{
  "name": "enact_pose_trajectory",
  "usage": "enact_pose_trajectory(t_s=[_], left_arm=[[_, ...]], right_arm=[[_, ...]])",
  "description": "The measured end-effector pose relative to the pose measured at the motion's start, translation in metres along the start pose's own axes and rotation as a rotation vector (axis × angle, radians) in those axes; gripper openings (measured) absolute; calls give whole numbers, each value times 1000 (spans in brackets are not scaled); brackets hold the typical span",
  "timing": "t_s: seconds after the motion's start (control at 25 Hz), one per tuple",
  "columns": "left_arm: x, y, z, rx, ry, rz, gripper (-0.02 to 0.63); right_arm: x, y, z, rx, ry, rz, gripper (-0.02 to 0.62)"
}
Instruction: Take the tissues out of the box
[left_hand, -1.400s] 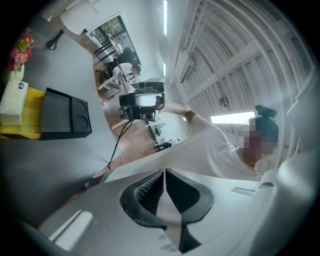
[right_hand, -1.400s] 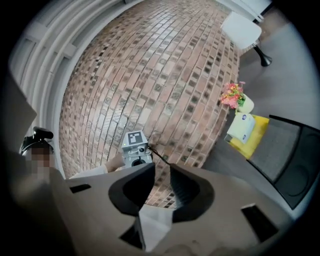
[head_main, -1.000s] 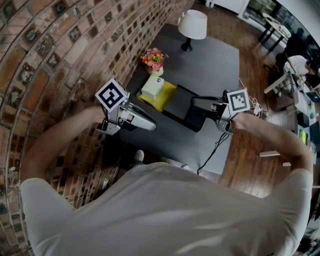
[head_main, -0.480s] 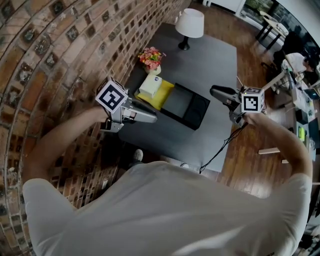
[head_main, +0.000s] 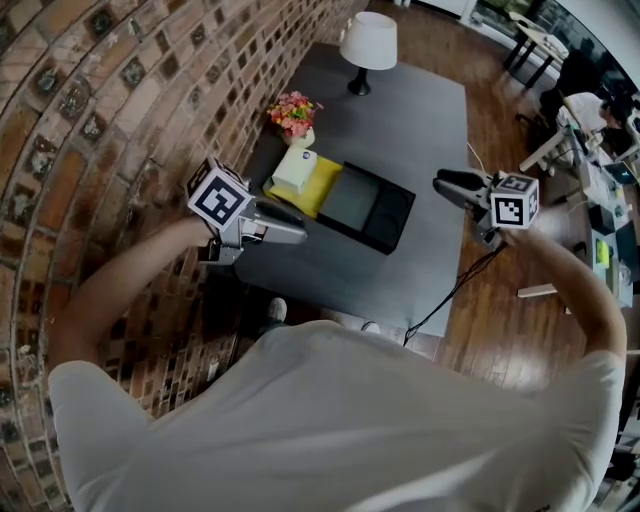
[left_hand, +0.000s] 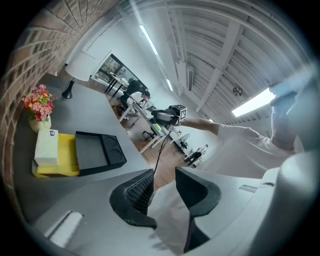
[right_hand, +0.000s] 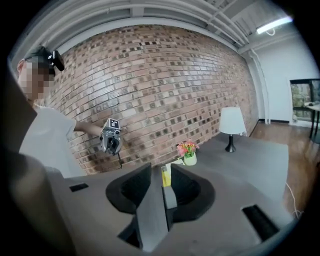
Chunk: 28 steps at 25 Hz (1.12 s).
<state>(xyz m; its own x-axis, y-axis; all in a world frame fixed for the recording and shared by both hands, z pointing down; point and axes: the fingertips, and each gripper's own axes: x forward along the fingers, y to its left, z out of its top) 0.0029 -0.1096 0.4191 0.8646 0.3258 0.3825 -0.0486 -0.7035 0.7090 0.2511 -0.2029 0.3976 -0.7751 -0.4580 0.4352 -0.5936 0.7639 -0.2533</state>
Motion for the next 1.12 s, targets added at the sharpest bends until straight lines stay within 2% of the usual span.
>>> enact_pose_trajectory(t_s=[0.16, 0.4, 0.44, 0.48, 0.72, 0.84, 1.0, 1.04, 1.08, 1.12], left_arm=[[-3, 12, -4, 8, -4, 39, 163], [-9, 15, -4, 28, 2, 68, 163], [-11, 16, -3, 31, 0, 76, 164], [-12, 18, -2, 33, -5, 82, 173], [-19, 25, -4, 17, -26, 109, 173], [-22, 30, -7, 12, -28, 129, 210], [-28, 38, -8, 30, -57, 178, 243], [-30, 39, -8, 36, -61, 190, 254], [-31, 41, -9, 40, -64, 201, 270], [-32, 42, -10, 43, -67, 211, 270]], right_arm=[[-10, -5, -1, -25, -6, -31, 140], [-18, -6, 3, -9, -30, -70, 148], [-18, -5, 4, -13, -29, -72, 218], [-17, -4, 3, -21, -24, -78, 258], [-21, -1, -4, -50, 8, -93, 258], [-22, 0, -2, -50, 10, -88, 258], [-20, 3, 7, -102, 14, -82, 261], [-20, 2, 8, -115, 23, -81, 279], [-19, 1, 8, -128, 36, -81, 347], [-19, 0, 8, -141, 48, -82, 353]])
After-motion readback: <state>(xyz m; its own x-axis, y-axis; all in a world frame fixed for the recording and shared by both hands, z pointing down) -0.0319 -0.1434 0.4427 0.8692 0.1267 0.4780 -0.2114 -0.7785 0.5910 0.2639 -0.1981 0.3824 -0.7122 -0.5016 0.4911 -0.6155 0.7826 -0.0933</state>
